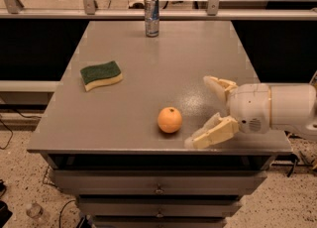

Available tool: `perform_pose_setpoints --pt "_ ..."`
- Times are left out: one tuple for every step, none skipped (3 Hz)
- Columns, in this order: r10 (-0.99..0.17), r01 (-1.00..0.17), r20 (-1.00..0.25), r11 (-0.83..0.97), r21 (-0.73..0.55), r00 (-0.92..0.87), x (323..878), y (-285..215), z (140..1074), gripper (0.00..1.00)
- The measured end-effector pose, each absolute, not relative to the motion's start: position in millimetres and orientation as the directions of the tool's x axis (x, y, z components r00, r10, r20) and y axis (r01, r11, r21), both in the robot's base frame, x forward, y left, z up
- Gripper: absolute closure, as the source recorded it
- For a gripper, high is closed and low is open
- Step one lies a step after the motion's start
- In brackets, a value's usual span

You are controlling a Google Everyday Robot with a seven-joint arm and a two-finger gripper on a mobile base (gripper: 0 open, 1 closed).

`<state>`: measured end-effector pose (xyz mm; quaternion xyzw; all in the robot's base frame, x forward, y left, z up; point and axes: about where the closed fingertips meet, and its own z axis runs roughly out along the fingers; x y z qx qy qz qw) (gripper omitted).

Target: Move orange near redbull can

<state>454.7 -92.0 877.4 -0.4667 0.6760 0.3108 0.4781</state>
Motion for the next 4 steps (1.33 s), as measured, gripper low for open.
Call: perform_pose_setpoints --pt "-0.309 -0.931 -0.945 0.366 -0.015 -0.106 452.8 -81.2 867.2 0.00" --pt "-0.287 -0.937 -0.953 0.350 -0.006 -0.101 454.2 -65.8 858.7 0.00" --pt "-0.266 -0.945 -0.959 0.328 0.006 -0.099 457.6 -50.7 851.7 0.00" --pt "-0.246 -0.952 -0.964 0.307 0.021 -0.101 460.1 -38.4 843.1 0.18"
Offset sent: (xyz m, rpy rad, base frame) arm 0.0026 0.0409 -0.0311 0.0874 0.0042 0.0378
